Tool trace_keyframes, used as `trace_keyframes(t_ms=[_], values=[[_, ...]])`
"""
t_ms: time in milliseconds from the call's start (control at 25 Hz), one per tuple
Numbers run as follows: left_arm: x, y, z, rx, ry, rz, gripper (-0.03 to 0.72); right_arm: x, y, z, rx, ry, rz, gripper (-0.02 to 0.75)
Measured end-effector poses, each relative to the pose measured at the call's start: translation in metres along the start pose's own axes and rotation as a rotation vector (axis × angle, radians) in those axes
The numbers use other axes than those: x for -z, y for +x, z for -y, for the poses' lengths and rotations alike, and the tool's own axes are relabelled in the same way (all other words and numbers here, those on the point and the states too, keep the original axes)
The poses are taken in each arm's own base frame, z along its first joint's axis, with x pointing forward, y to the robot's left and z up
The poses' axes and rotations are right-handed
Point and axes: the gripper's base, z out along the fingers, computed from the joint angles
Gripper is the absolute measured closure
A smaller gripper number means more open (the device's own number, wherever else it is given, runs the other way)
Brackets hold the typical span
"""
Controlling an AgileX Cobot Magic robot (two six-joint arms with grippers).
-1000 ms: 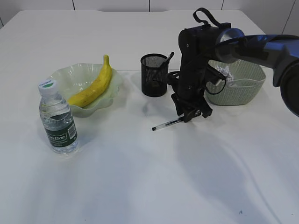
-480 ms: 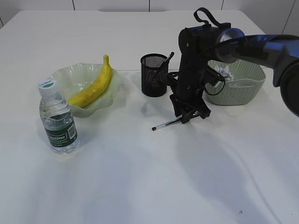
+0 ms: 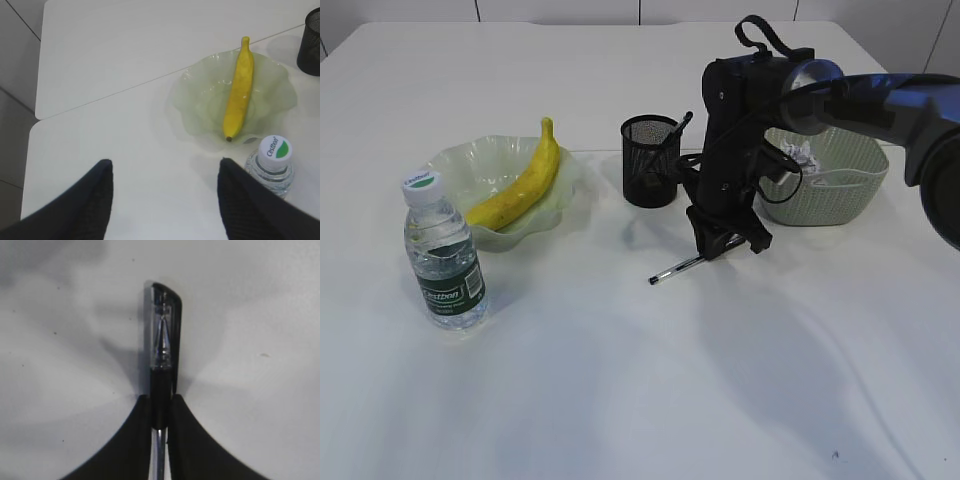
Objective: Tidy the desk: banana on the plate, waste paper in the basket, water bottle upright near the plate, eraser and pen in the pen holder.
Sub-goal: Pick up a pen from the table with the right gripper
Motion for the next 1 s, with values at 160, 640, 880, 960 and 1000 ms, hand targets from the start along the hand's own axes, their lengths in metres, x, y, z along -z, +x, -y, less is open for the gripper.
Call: trace_keyframes(t_ms=[160, 640, 880, 960, 1000], values=[[0.0000, 0.0000, 0.0000, 0.000, 0.000, 0.000, 0.223, 0.0000, -0.0008, 0.0002, 0.006, 0.002, 0.009, 0.690], [0.0000, 0.0000, -0.0001, -0.001, -0.001, 0.000, 0.223, 0.0000, -0.0008, 0.0002, 0.007, 0.002, 0.009, 0.690], [0.0000, 0.0000, -0.0001, -0.001, -0.001, 0.000, 0.223, 0.0000, 0.0014, -0.0003, 0.018, -0.004, -0.016, 0.690], [0.0000, 0.0000, -0.0001, -0.001, -0.001, 0.000, 0.223, 0.0000, 0.0020, -0.0005, 0.019, -0.005, -0.022, 0.690], [0.0000, 0.0000, -0.0001, -0.001, -0.001, 0.000, 0.223, 0.0000, 0.0021, -0.0005, 0.020, -0.006, -0.023, 0.690]])
